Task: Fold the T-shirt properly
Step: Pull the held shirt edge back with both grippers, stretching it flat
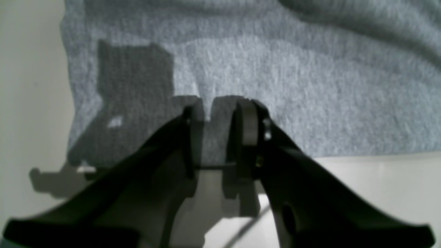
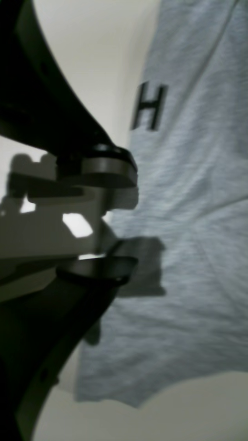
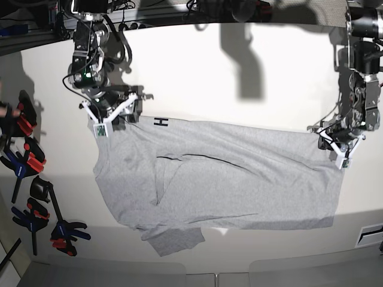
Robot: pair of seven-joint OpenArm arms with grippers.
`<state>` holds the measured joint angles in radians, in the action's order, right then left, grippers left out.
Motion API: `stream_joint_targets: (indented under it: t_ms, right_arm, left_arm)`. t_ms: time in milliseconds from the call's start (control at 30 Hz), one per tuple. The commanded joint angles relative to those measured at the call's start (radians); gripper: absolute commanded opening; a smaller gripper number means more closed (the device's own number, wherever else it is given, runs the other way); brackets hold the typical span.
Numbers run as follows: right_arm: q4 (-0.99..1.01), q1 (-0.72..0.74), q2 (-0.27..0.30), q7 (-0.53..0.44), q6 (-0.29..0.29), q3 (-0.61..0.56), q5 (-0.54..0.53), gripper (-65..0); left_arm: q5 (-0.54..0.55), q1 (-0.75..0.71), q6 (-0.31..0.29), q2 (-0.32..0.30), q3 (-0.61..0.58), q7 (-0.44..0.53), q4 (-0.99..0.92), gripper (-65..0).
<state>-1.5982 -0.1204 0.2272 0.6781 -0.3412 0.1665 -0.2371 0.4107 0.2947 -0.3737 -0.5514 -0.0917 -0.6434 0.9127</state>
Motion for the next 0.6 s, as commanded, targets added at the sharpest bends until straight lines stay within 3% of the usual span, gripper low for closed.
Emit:
stream_joint_targets:
  t_ms: [0, 300, 567]
  right_arm:
    - [-0.018, 0.021, 0.008, -0.024, -0.003, 0.004, -0.014, -35.1]
    - [0.017, 0.149, -0.001, -0.034, -0.003, 0.004, -0.028, -35.1]
    - [0.234, 0.234, -0.003, 0.103, -0.003, 0.003, -0.02, -35.1]
  left_arm:
    - [-0.032, 0.0, 0.004, 0.002, -0.014, -0.1, 0.003, -50.1]
    - [-0.021, 0.093, 0.089, 0.026, -0.014, 0.019, 0.007, -50.2]
    - [-0.069, 0.093, 0.086, 0.053, -0.014, -0.077, -0.05, -50.2]
